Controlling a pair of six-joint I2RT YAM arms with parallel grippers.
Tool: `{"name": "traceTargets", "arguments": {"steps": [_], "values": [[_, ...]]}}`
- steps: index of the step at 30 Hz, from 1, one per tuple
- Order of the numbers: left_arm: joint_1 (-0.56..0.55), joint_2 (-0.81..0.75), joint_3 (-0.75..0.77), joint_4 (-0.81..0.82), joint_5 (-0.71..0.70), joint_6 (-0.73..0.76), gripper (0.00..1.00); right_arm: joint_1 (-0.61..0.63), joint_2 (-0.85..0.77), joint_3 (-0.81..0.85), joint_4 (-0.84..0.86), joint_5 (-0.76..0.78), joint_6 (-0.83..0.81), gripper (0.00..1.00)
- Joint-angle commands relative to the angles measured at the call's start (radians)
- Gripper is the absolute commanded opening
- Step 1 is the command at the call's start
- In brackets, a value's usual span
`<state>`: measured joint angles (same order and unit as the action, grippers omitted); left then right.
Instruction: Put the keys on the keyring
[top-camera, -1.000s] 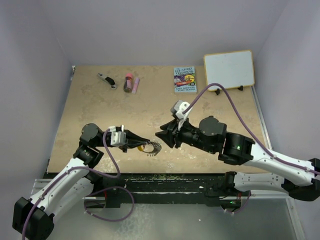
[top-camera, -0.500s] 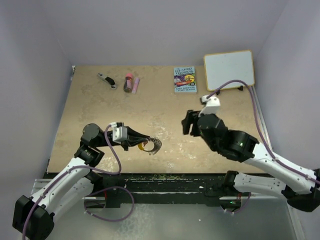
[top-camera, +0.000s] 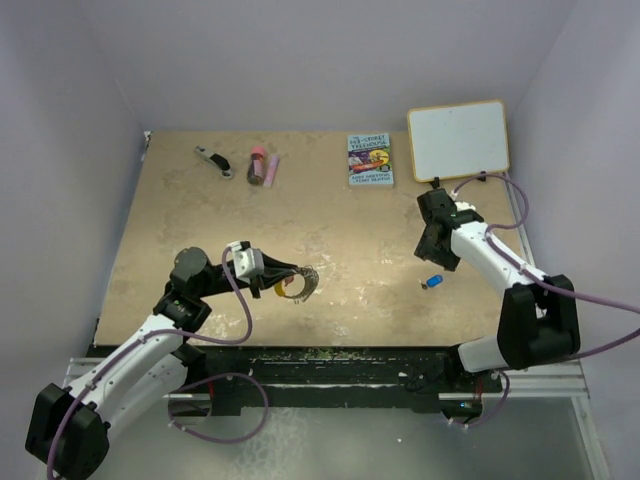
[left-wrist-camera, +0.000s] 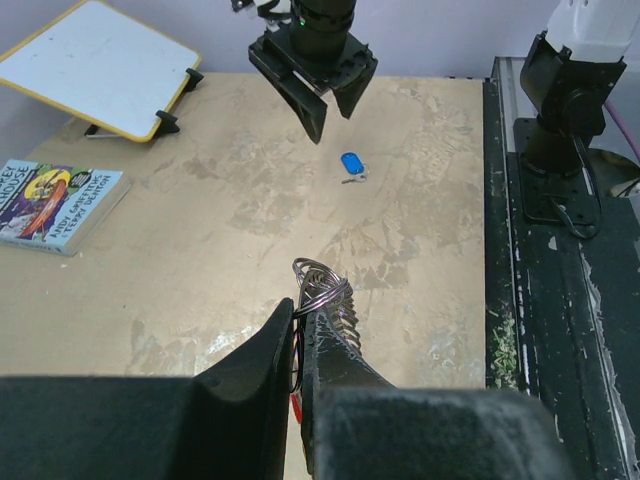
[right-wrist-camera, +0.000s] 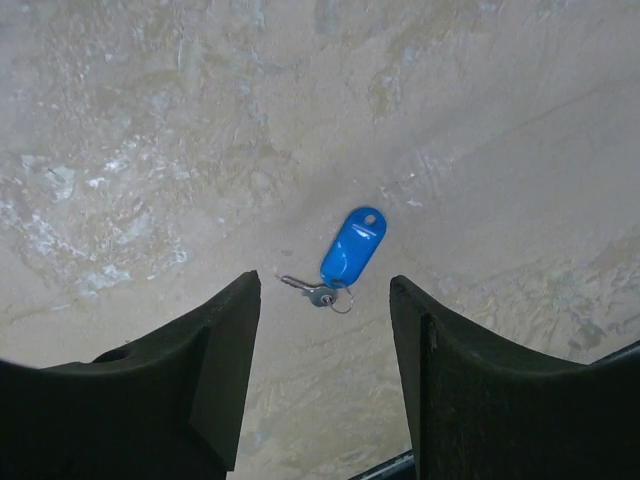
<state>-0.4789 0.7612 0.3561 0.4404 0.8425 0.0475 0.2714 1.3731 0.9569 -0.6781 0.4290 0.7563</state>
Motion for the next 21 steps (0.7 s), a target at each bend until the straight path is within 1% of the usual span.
{"name": "traceTargets", "arguments": {"steps": [1,7,9,10,14,15,17,21], "values": [[-0.003,-0.018,0.01,0.06,-0.03,0.018,0.04,-0.019,0.012,0.018,-0.008,-0.061,-0.004,0.57],[-0.003,-0.022,0.007,0.062,0.004,0.014,0.04,-0.03,-0.009,-0.03,-0.035,-0.098,0.029,0.47],[-0.003,-0.026,0.007,0.062,0.011,0.013,0.04,-0.031,-0.023,-0.054,-0.03,-0.108,0.06,0.35],[-0.003,-0.028,0.007,0.061,0.012,0.013,0.04,-0.031,-0.03,-0.071,-0.02,-0.126,0.074,0.33],[-0.003,-0.036,0.012,0.045,0.025,0.017,0.04,-0.031,-0.029,-0.133,0.016,-0.169,0.12,0.34],[-0.003,-0.036,0.013,0.041,0.029,0.017,0.04,-0.031,-0.026,-0.142,0.017,-0.166,0.129,0.34],[-0.003,-0.038,0.014,0.034,0.035,0.018,0.04,-0.031,-0.023,-0.155,0.015,-0.155,0.151,0.38],[-0.003,-0.034,0.014,0.031,0.042,0.02,0.04,-0.031,-0.029,-0.186,0.03,-0.126,0.177,0.4]]}}
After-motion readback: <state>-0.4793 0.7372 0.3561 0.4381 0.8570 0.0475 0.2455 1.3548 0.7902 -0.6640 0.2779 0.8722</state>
